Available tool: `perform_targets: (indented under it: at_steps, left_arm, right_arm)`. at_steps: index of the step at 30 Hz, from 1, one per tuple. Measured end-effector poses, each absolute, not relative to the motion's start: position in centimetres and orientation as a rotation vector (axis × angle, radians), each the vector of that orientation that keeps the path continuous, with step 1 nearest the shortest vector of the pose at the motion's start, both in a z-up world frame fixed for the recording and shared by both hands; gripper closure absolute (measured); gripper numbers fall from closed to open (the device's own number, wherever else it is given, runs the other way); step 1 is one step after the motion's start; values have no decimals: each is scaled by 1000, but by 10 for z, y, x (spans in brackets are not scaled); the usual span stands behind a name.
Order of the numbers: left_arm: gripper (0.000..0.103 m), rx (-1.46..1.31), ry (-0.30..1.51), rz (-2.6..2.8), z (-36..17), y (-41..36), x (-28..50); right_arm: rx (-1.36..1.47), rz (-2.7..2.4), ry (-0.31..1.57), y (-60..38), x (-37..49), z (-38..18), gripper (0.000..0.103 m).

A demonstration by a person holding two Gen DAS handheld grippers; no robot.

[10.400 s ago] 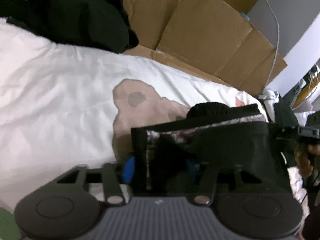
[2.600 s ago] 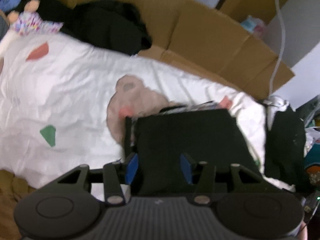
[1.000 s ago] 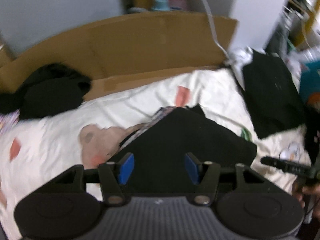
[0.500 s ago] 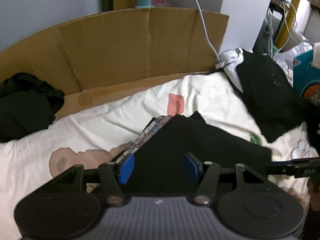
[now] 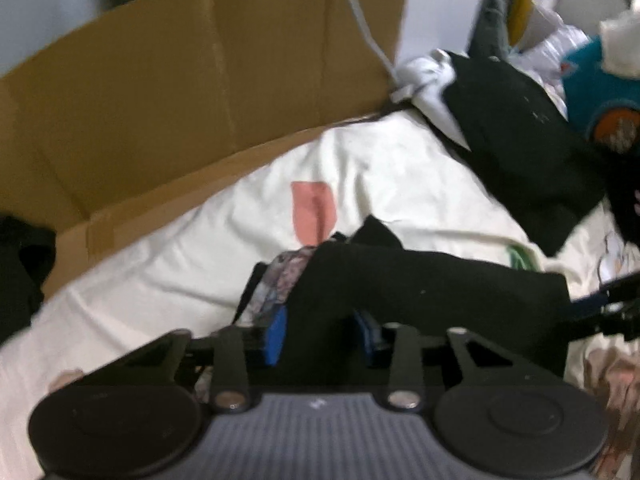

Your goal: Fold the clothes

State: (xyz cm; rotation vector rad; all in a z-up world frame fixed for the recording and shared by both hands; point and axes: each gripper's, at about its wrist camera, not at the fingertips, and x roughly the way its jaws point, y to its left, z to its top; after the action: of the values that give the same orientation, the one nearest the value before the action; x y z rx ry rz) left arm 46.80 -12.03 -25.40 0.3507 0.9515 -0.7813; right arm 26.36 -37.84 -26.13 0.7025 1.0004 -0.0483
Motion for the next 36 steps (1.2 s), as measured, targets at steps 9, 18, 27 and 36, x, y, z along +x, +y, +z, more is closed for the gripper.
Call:
perform_targets:
  at_steps: [9,18,27,36]
  left_arm:
    - [101,314,901,-750,-241,-97,472]
    - [50,365,933,-766,-249,-111,463]
    - [61,384,879,-708,-245,-109,451]
    - [99,573,851,-712,-252,-123,451]
  right_arm:
    - [616,-62,1020,-378,258,-268,42]
    - [640,-18,917,-378,243,-261,42]
    - [738,13,831,-389,231,-255,42]
    - [723,2,805,-370,240,-254,42]
